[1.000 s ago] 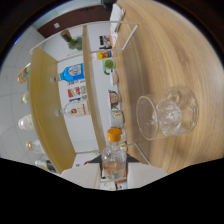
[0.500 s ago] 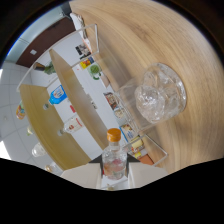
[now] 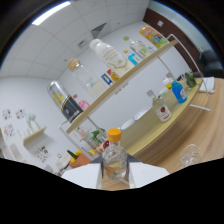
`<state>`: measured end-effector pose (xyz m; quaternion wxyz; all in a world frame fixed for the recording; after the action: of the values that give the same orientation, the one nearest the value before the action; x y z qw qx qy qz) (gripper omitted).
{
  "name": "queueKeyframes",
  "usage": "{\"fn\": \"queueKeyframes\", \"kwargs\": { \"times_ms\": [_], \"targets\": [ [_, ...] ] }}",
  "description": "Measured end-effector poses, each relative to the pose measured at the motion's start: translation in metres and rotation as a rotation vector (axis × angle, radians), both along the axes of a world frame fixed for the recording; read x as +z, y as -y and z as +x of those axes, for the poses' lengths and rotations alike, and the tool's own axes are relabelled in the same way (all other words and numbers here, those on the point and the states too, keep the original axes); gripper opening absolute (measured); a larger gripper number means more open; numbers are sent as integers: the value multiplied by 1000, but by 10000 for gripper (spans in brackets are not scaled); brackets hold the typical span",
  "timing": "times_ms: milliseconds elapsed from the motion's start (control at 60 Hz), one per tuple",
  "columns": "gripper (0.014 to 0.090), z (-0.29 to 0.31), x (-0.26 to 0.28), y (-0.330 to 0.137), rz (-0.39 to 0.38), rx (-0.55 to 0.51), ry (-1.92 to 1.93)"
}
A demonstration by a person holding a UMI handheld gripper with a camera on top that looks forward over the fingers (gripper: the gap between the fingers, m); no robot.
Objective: Make me a cup of Mount Fuji.
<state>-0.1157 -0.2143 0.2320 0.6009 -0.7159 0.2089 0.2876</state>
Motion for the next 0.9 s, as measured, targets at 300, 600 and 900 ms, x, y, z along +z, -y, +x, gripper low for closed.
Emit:
{"fn": "queueKeyframes", "kwargs": {
  "times_ms": [300,600,900],
  "targets": [
    [354,-58,-128,-5,-175,71,604],
    [354,-79,-199,-3,-329,143,677],
    [358,-83,-219,1,-398,168,685]
  ]
}}
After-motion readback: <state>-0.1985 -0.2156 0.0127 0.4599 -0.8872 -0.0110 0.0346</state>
